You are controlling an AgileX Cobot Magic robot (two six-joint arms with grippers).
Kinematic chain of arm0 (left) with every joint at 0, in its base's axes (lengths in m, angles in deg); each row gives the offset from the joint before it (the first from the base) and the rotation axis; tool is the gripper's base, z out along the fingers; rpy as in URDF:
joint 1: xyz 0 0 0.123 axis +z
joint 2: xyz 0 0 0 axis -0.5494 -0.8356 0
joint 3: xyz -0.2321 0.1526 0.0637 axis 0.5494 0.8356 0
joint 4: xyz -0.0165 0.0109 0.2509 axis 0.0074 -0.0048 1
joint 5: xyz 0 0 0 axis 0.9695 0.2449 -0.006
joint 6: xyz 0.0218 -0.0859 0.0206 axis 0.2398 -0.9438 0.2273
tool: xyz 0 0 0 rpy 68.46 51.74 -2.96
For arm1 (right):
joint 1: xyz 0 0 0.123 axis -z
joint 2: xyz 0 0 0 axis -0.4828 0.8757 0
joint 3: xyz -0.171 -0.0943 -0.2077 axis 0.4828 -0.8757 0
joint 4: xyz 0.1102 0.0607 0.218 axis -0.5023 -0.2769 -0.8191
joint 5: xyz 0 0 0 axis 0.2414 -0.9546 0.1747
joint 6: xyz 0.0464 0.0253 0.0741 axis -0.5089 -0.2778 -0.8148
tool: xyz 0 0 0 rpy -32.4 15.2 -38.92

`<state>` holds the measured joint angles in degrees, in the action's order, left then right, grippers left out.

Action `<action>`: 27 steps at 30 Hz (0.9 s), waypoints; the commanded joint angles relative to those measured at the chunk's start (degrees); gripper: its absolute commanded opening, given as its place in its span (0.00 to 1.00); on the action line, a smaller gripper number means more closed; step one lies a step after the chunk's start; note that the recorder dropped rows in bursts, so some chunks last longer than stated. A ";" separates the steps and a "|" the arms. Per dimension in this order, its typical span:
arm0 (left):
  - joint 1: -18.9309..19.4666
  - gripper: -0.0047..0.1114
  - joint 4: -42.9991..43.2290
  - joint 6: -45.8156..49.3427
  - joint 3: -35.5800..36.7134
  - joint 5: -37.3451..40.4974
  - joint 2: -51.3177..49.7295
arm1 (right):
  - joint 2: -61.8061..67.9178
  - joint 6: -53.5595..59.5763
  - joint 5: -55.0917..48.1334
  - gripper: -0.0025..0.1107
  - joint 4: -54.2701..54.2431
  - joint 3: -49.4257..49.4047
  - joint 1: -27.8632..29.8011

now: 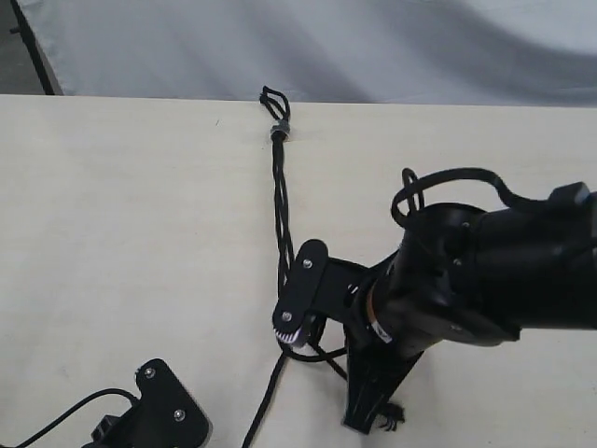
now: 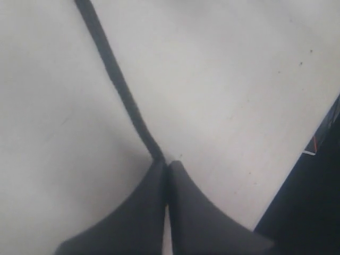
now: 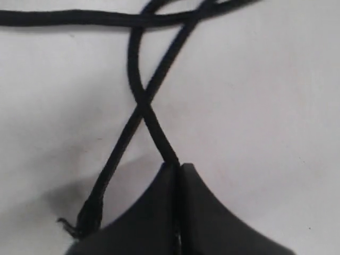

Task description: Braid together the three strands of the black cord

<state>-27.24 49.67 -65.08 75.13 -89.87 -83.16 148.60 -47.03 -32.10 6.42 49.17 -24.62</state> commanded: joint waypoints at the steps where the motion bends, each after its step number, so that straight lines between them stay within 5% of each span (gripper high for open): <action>1: -0.42 0.04 -0.08 -0.45 0.62 4.56 -0.36 | 3.26 1.46 4.47 0.03 0.72 -1.15 4.25; 10: -0.42 0.04 -0.08 -0.45 0.62 4.66 -0.36 | 7.51 3.96 5.15 0.03 -2.70 -2.29 4.54; 19: -0.42 0.04 -0.08 -0.70 0.62 5.01 -0.36 | 6.71 34.01 -3.64 0.03 -38.85 -3.36 -5.90; 27: -0.42 0.04 -0.08 -5.33 0.62 9.58 -0.36 | -0.15 20.28 -0.84 0.03 -24.15 -3.36 -6.17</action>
<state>-27.24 49.67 -68.62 75.02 -87.50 -83.03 151.51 -21.62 -30.67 -22.54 46.40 -32.08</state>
